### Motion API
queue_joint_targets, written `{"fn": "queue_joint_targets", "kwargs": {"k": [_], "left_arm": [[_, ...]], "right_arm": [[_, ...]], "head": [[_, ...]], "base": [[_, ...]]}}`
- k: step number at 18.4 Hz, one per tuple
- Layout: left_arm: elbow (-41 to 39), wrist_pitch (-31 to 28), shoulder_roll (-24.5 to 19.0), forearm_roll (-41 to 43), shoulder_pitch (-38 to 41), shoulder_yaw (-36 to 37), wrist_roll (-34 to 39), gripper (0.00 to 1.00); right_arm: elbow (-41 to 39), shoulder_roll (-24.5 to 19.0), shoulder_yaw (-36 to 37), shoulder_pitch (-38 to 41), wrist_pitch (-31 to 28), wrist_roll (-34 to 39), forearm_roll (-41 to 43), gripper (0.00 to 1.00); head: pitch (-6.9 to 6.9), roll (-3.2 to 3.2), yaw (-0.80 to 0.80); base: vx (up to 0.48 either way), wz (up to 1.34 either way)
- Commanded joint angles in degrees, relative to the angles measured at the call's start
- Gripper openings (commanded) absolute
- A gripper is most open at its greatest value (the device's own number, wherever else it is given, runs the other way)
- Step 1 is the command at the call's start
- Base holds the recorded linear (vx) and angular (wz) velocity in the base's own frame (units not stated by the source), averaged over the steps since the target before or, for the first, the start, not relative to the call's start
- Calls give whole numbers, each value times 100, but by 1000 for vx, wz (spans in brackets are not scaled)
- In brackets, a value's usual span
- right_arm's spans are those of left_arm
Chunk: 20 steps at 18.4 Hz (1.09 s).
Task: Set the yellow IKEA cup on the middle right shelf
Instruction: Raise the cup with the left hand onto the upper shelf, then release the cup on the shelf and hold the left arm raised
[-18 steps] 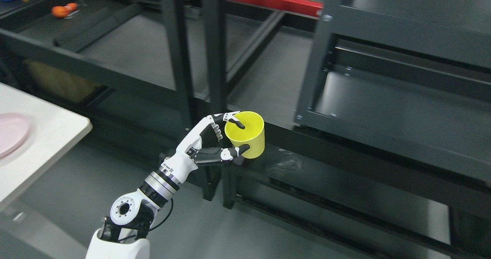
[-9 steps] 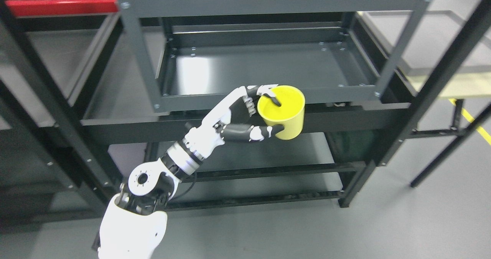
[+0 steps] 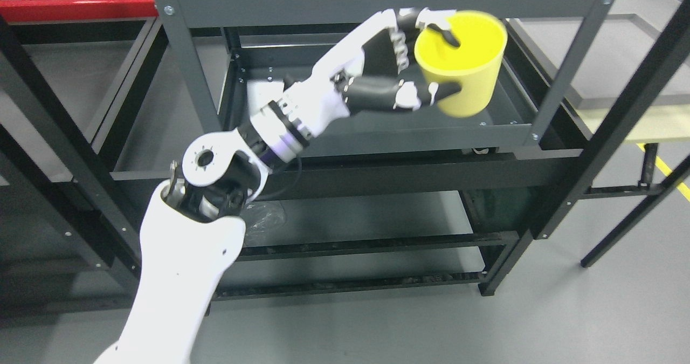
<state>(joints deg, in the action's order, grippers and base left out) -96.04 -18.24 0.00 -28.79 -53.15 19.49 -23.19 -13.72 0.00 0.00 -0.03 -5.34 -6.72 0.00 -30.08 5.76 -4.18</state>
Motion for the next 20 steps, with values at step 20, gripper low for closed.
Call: {"fn": "queue_joint_targets", "kwargs": {"k": [20], "left_arm": [[4102, -751, -100, -409, -2683, -16, 2231, 0]], "right_arm": [[0, 100, -97, 83, -2, 4, 141, 100]], "head": [[0, 0, 0]], "base": [[55, -8]]}}
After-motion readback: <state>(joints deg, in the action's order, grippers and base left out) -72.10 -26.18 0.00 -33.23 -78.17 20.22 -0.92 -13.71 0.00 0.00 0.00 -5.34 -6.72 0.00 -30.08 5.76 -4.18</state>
